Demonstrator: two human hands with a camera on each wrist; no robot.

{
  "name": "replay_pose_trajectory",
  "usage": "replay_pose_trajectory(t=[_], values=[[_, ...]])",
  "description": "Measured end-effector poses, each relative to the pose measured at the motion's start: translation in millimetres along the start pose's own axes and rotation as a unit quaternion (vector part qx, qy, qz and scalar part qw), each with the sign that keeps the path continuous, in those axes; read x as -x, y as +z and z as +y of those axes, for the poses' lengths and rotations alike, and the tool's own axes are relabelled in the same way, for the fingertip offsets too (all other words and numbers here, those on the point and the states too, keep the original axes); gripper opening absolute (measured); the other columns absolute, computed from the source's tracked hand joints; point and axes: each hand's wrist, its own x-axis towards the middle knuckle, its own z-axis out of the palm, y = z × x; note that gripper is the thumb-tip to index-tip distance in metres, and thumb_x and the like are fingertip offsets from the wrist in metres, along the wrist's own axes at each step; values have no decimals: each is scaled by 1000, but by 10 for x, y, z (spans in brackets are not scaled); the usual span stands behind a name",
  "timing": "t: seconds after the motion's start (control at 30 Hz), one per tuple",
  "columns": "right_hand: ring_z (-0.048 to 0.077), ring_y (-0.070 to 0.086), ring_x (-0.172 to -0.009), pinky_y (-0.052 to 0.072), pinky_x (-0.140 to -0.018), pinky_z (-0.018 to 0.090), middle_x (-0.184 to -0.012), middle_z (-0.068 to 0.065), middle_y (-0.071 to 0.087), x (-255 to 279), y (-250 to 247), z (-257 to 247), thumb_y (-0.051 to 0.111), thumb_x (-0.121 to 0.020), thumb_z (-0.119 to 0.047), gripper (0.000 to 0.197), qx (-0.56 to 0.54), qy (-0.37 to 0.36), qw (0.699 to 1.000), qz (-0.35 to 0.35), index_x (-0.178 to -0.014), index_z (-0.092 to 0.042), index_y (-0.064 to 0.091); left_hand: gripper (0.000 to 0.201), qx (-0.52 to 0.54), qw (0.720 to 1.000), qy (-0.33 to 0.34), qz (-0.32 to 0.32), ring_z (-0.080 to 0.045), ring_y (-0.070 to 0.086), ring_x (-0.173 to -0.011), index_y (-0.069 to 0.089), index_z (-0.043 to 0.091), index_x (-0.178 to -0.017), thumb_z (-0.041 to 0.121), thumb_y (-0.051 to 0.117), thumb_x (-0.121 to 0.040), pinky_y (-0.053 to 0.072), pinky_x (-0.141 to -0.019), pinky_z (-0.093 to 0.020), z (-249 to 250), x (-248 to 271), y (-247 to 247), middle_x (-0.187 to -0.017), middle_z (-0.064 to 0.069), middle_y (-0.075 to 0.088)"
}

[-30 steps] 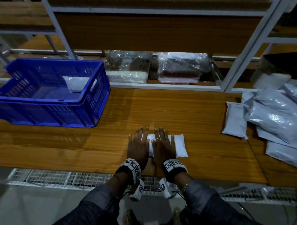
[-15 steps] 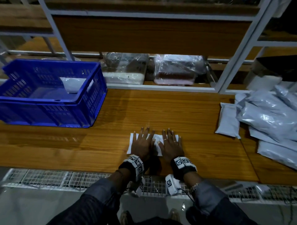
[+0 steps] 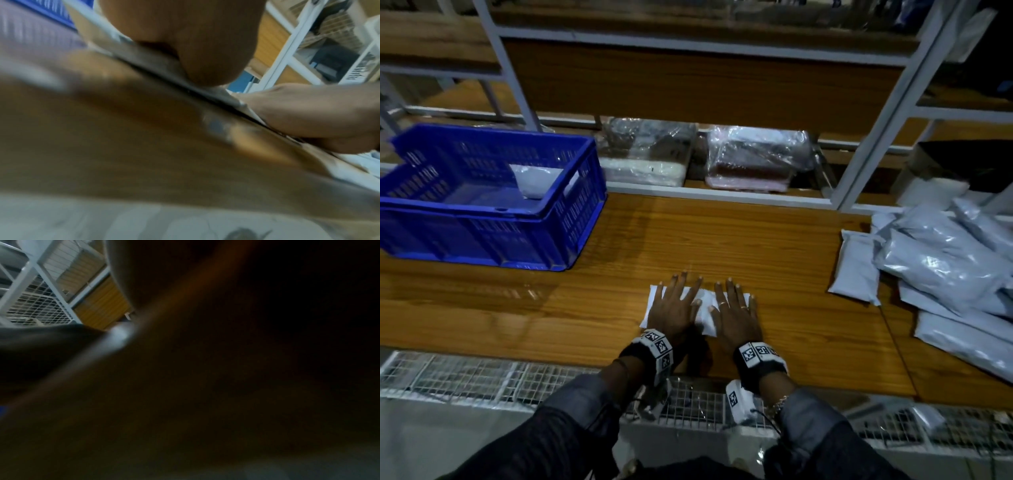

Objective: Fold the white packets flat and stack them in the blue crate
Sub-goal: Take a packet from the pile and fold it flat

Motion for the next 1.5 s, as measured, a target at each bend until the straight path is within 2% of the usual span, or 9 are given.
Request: replay_pose_trajectory(t=[0.17, 0.37, 0.5, 0.7, 0.9, 1.1, 1.23, 1.37, 1.5], values=[[22, -5, -156, -3, -123, 55, -169, -1, -4, 101, 6, -86, 16, -104, -50, 60, 7, -80, 997, -4, -160, -38, -1, 58, 12, 998, -53, 30, -36, 28, -149, 28, 30, -159, 48, 21, -103, 30, -117, -57, -58, 193, -44, -163, -14, 30], [26, 16, -154, 6, -123, 58, -168, 1, 16, 107, 130, -81, 18, -104, -51, 59, 40, -83, 996, 16, -160, -32, 16, 56, 14, 999, -42, -14, -40, 39, -142, 43, 25, -152, 41, 28, -101, 37, -111, -60, -108, 127, 38, -155, -17, 42], [25, 5, -156, 1, -123, 58, -169, -1, 4, 95, 50, -99, 8, -101, -53, 63, 29, -84, 996, -19, -161, -34, 5, 60, 38, 998, -23, -46, -41, 31, -146, 37, 25, -156, 46, 22, -102, 32, -113, -61, -159, 129, -24, -159, -17, 35], [15, -5, -155, -6, -124, 47, -169, -5, -1, 11, -174, -81, 24, -108, -49, 59, -114, -92, 987, -63, -161, -31, 7, 66, 129, 990, 13, -62, -24, 4, -156, 14, 28, -162, 57, 27, -104, 7, -124, -54, -354, 266, -198, -169, -2, 9], [16, 8, -155, 2, -124, 42, -169, -1, 11, 27, -268, -51, 44, -102, -54, 72, -78, -131, 980, -130, -161, -27, 12, 76, 138, 979, 62, -134, -15, -3, -156, 11, 35, -161, 67, 41, -99, 7, -125, -50, -518, 374, -292, -170, 9, 2], [17, 18, -153, 12, -123, 35, -167, -1, 20, -22, -324, 73, 69, -88, -54, 95, -72, -169, 976, -120, -161, -27, 15, 93, 91, 974, 105, -179, -26, 28, -149, 23, 25, -160, 54, 73, -86, 32, -118, -45, -588, 207, -541, -163, -6, 28], [21, 35, -145, 29, -116, 33, -159, 2, 38, -96, -440, 63, 63, -89, -29, 80, -62, -193, 975, -93, -159, -25, 26, 80, 79, 973, 89, -197, -28, 51, -130, 43, 21, -150, 23, 74, -76, 47, -101, -42, -554, 70, -758, -146, -5, 50], [24, 52, -131, 45, -104, 35, -146, -2, 53, -193, -514, 41, 58, -88, -25, 62, -91, -184, 976, -71, -148, -34, 44, 51, 80, 984, 86, -133, -23, 60, -121, 59, 18, -139, 30, 71, -91, 50, -96, -39, -615, 26, -1019, -135, -4, 63], [24, 66, -92, 55, -74, 35, -104, -6, 71, -376, -736, -154, 57, -90, -32, 24, -89, -204, 974, -43, -112, -33, 66, 37, 99, 990, 32, -97, -14, 66, -105, 70, 21, -124, 28, 76, -89, 54, -82, -33, -753, 48, -1412, -120, 4, 71]])
